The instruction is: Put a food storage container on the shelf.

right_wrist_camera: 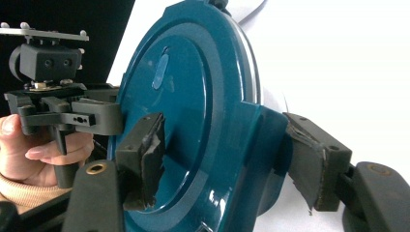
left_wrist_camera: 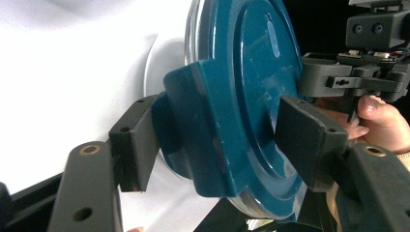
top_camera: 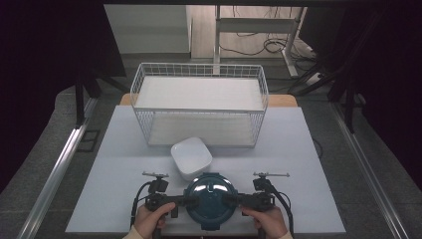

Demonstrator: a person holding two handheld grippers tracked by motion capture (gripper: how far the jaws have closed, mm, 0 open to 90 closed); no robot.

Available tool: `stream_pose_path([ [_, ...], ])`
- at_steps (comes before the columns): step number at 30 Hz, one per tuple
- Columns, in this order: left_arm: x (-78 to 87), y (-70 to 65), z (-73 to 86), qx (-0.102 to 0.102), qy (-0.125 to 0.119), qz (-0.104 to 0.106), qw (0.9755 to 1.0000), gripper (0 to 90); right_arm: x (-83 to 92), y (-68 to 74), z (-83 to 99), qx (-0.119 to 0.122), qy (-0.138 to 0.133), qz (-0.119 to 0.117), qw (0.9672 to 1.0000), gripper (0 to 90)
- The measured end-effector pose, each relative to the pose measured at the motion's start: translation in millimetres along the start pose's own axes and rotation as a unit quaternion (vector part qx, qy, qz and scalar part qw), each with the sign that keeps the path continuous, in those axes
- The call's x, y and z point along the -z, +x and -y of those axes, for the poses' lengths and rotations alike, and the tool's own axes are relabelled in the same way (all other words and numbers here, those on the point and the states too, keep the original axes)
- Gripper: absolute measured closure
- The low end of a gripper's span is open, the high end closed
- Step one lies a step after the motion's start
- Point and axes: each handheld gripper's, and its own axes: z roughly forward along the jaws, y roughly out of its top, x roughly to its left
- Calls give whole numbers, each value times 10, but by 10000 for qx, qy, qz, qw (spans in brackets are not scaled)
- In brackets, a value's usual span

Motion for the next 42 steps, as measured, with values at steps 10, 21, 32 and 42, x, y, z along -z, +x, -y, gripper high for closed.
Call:
stream_pose_path([
  [10,63,-34,21,59,-109,-11,9999,384,58,81,25,120,-119,57,9998,386],
  [21,140,-104,23,-91,-280,-90,9995,412,89,160,25,331,-166,58,9993,400],
  [32,222,-194,14,-290,-377,-89,9988,413,151,267,0,577,-273,58,9979,400],
  [42,284,-266,-26,-399,-452,-132,9981,417,180,324,-62,693,-299,2,9971,400],
])
